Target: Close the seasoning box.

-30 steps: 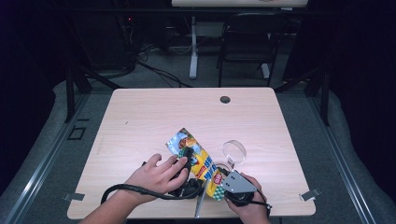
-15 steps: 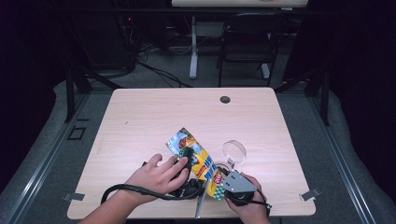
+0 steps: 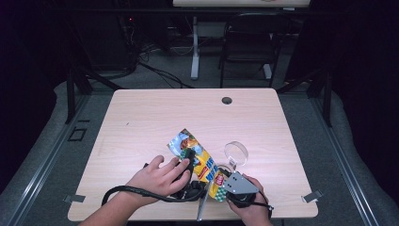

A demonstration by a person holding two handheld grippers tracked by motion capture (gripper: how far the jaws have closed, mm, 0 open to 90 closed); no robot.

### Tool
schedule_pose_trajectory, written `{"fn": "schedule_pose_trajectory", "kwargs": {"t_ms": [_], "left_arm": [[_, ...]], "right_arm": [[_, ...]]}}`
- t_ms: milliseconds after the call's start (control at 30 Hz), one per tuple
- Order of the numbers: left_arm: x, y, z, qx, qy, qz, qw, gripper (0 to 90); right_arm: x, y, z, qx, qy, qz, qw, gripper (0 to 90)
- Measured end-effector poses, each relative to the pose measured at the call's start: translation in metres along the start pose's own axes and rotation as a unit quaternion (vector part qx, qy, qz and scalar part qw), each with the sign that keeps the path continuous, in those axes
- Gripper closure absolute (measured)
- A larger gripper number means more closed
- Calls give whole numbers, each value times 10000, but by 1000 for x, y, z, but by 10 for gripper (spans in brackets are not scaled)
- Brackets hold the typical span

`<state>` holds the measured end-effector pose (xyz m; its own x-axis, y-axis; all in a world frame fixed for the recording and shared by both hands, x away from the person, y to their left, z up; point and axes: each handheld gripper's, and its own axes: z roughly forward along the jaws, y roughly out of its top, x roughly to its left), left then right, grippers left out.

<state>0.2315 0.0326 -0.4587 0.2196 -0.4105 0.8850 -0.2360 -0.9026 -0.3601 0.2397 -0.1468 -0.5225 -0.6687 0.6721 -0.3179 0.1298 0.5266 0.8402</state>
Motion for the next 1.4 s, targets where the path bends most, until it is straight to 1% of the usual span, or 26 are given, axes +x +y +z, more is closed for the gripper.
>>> {"fn": "schedule_pose_trajectory", "kwargs": {"t_ms": [200, 233, 500, 533, 633, 667, 733, 767, 800, 833, 867, 1067, 1133, 1267, 1300, 1400], "left_arm": [[0, 0, 0, -5, -6, 21, 10000, 759], [2, 1, -1, -6, 38, 105, 9999, 760], [2, 2, -1, -20, 23, 107, 9999, 768], [1, 2, -1, -17, -16, 56, 10000, 769], [2, 2, -1, -25, -11, 61, 10000, 771], [4, 3, -2, -32, 26, 139, 9999, 772], [4, 3, -2, -37, 39, 143, 9999, 774], [5, 3, -2, -26, 57, 217, 9997, 774], [4, 3, -2, -38, 35, 147, 9999, 775], [5, 3, -2, -39, 41, 162, 9999, 776], [4, 3, -2, -39, 7, 100, 9999, 777], [5, 4, -2, -42, -5, 118, 9999, 780], [6, 4, -2, -35, 28, 194, 9998, 780], [7, 5, -3, -30, 23, 199, 9998, 783], [6, 4, -3, -30, -9, 133, 9999, 784], [6, 5, -3, -31, -14, 138, 9999, 784]], "right_arm": [[0, 0, 0, 8, 1, 11, 10000, 711], [0, 0, 0, 12, 1, 11, 10000, 711], [0, 0, 0, 30, 6, 17, 10000, 711], [0, 0, 0, 28, 8, 19, 10000, 711], [0, -1, 0, 22, 9, 25, 10000, 711], [0, -1, 0, 13, 17, 34, 10000, 711], [-1, 0, 0, 13, 18, 42, 10000, 711], [-1, 0, -1, 26, 24, 32, 10000, 711], [-1, 0, -1, 26, 27, 34, 10000, 711], [-1, 0, -1, 28, 27, 31, 10000, 711], [-1, 0, -1, 30, 24, 34, 10000, 711], [-1, 0, -1, 31, 3, 38, 10000, 711], [-1, 0, -1, 31, -3, 39, 10000, 711], [-1, 0, -1, 12, 3, 58, 10000, 711], [-2, 0, -1, 2, 2, 60, 10000, 711], [-1, 0, -1, 10, 1, 58, 10000, 711]]}}
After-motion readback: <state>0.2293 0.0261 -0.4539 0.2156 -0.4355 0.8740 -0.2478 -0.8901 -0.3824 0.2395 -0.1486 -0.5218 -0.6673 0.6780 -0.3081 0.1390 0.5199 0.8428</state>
